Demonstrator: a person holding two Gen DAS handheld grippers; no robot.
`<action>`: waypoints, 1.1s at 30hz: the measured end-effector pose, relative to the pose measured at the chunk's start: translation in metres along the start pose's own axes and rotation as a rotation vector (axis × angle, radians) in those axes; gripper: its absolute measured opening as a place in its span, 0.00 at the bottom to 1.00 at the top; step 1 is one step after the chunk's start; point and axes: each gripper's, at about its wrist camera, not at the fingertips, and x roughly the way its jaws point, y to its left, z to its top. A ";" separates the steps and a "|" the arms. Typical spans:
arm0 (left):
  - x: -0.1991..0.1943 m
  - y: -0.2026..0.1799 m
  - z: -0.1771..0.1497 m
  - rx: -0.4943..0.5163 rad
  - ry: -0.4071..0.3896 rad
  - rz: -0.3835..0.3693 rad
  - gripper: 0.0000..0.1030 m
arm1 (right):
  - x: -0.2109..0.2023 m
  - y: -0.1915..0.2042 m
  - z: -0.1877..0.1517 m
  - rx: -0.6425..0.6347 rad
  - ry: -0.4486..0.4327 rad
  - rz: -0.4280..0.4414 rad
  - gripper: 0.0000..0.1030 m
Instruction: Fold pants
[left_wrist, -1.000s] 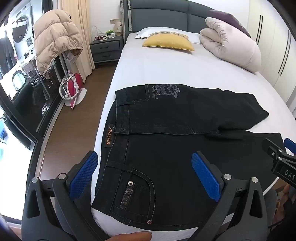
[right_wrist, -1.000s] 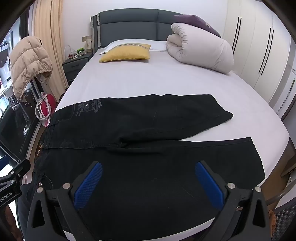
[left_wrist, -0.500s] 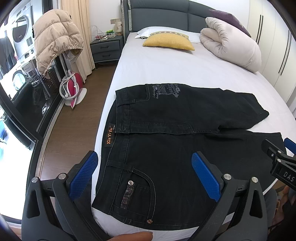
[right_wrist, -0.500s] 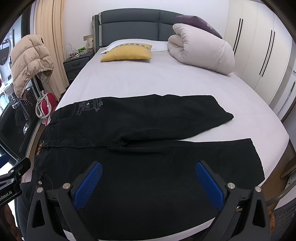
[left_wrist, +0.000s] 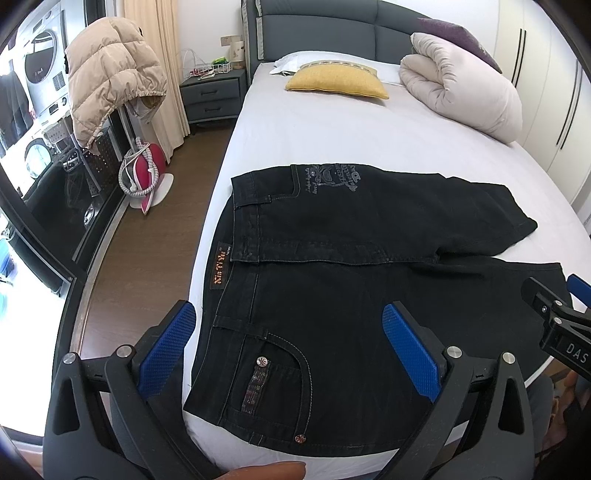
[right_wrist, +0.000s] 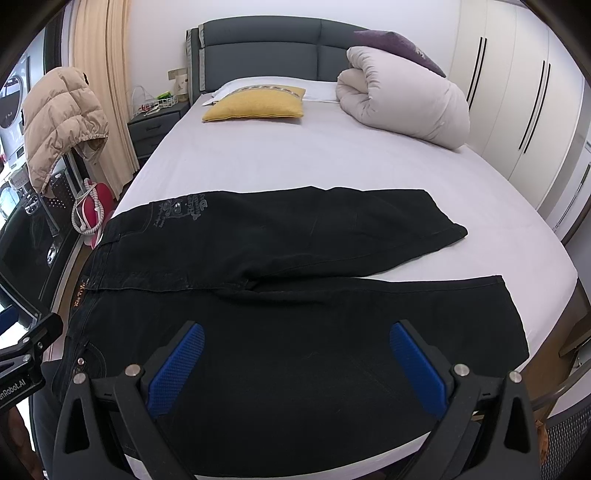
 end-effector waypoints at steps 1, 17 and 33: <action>0.000 0.000 0.000 0.000 0.001 0.000 1.00 | 0.000 0.000 0.000 0.001 0.000 0.000 1.00; 0.004 0.002 -0.001 -0.001 0.003 0.000 1.00 | 0.001 0.006 -0.003 -0.008 0.004 0.002 1.00; 0.016 0.004 -0.006 -0.003 0.007 0.000 1.00 | 0.002 0.007 -0.003 -0.007 0.006 0.002 1.00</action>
